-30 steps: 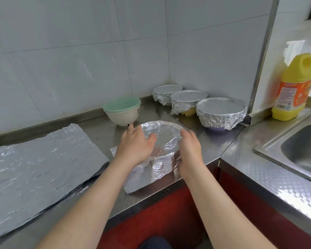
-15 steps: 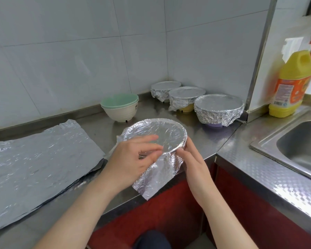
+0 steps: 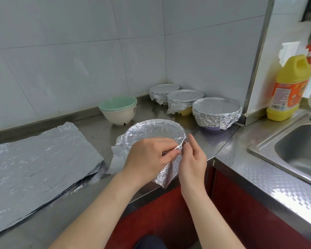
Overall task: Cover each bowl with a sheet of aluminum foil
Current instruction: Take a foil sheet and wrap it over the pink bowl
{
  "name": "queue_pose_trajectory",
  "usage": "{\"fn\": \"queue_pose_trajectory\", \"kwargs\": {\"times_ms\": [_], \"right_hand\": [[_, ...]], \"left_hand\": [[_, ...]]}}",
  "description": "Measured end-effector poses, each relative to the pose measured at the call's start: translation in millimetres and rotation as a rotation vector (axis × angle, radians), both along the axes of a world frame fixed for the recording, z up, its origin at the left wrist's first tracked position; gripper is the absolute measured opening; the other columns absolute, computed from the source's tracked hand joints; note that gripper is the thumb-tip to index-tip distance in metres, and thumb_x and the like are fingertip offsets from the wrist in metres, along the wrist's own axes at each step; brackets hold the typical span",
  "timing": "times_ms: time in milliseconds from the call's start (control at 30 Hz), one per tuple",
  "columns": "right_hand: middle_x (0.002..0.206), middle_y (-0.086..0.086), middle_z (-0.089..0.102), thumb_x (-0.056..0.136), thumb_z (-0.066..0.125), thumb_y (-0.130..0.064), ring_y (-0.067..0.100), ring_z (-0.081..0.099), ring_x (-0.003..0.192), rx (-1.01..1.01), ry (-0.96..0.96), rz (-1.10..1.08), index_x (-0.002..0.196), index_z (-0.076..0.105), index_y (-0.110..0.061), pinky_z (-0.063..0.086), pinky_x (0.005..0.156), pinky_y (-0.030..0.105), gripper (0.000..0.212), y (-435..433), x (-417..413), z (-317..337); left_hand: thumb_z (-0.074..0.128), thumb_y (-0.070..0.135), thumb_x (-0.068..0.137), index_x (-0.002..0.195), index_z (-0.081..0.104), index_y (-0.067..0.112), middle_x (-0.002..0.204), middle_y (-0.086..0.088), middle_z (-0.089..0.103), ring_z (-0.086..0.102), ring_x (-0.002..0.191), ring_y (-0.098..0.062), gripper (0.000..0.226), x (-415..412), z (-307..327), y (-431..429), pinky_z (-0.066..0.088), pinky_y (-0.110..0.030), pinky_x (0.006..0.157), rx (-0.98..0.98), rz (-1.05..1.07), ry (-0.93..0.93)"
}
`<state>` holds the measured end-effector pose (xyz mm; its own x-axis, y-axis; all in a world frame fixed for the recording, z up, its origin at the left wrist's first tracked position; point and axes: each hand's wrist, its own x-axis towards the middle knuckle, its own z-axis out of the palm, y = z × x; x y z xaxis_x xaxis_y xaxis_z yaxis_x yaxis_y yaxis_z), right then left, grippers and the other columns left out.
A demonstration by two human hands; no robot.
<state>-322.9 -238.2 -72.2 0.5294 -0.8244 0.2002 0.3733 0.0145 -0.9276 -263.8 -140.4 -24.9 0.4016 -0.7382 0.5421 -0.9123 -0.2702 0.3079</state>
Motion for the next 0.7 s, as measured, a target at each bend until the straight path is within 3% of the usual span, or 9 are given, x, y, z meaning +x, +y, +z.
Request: {"fn": "queue_pose_trajectory", "kwargs": {"times_ms": [67,133,233,267,367,467,533,633,700], "right_hand": [[0.092,-0.032,0.068,0.101,0.039,-0.017,-0.013,0.06,0.094,0.032,0.007,0.035,0.102,0.063,-0.034,0.044,0.088,0.019,0.03,6.5,5.3,2.2],[0.127,-0.009,0.063,0.1,0.037,-0.033,0.004,0.055,0.12,0.035,0.012,0.078,0.129,0.059,-0.02,0.043,0.105,0.032,0.038,11.1,8.0,1.4],[0.151,-0.004,0.039,0.105,0.034,-0.033,0.006,0.037,0.137,0.074,0.019,0.186,0.147,0.038,-0.012,0.036,0.104,0.01,0.047,6.5,5.9,-1.3],[0.153,-0.006,0.034,0.105,0.033,-0.034,0.003,0.033,0.138,0.07,0.036,0.199,0.149,0.034,-0.013,0.032,0.103,0.006,0.049,4.9,3.7,-0.6],[0.157,-0.008,0.026,0.103,0.033,-0.041,0.001,0.026,0.14,0.051,0.089,0.147,0.151,0.028,-0.018,0.022,0.11,0.016,0.054,-5.1,-0.4,4.2],[0.155,-0.011,0.028,0.102,0.038,-0.04,0.005,0.028,0.14,0.091,0.119,0.123,0.151,0.029,-0.02,0.022,0.102,0.017,0.054,-24.6,8.1,15.4],[0.152,-0.01,0.035,0.096,0.047,-0.046,0.011,0.035,0.138,0.17,0.154,0.175,0.149,0.034,-0.023,0.026,0.107,0.025,0.059,-34.8,18.6,26.1],[0.138,0.001,0.055,0.074,0.061,-0.056,0.023,0.054,0.122,0.318,0.245,0.286,0.14,0.046,-0.024,0.042,0.105,0.046,0.074,-45.3,36.9,33.1],[0.121,0.007,0.065,0.084,0.061,-0.045,0.029,0.064,0.107,0.36,0.279,0.342,0.129,0.055,-0.018,0.05,0.095,0.047,0.053,-48.1,41.1,37.5]], "left_hand": [[0.05,0.044,0.089,0.087,0.071,0.02,0.086,0.008,0.07,0.066,0.082,-0.011,0.032,1.2,-0.7,-4.3,0.053,-0.036,0.069,-0.005,-0.005,-0.01],[0.049,0.042,0.089,0.085,0.071,0.017,0.085,0.005,0.071,0.066,0.081,-0.013,0.033,2.4,-3.0,-6.2,0.053,-0.037,0.069,-0.009,0.002,-0.012],[0.045,0.044,0.092,0.086,0.071,0.015,0.084,0.003,0.07,0.066,0.08,-0.014,0.039,5.4,-3.6,-7.3,0.053,-0.038,0.07,0.013,0.008,-0.011],[0.043,0.044,0.093,0.086,0.071,0.014,0.085,0.002,0.07,0.065,0.081,-0.015,0.041,4.8,-2.0,-6.4,0.052,-0.038,0.071,0.025,0.003,-0.009],[0.042,0.043,0.094,0.091,0.072,0.014,0.093,0.004,0.069,0.063,0.088,-0.014,0.042,4.2,8.9,-1.5,0.049,-0.036,0.08,0.009,-0.003,-0.006],[0.051,0.029,0.095,0.093,0.072,0.012,0.1,0.003,0.068,0.057,0.093,-0.012,0.027,20.1,25.9,11.2,0.043,-0.033,0.087,-0.09,0.136,0.038],[0.052,0.021,0.095,0.094,0.071,0.011,0.097,0.0,0.069,0.056,0.088,-0.012,0.021,44.4,32.8,21.5,0.042,-0.032,0.087,-0.065,0.283,0.11],[0.051,0.021,0.096,0.117,0.068,0.02,0.113,0.007,0.066,0.056,0.097,-0.01,0.026,76.3,34.2,28.4,0.042,-0.023,0.085,-0.004,0.405,0.348],[0.051,0.018,0.098,0.133,0.056,0.017,0.127,0.008,0.057,0.053,0.106,-0.008,0.035,84.1,27.8,25.5,0.038,-0.015,0.083,-0.085,0.338,0.63]]}}
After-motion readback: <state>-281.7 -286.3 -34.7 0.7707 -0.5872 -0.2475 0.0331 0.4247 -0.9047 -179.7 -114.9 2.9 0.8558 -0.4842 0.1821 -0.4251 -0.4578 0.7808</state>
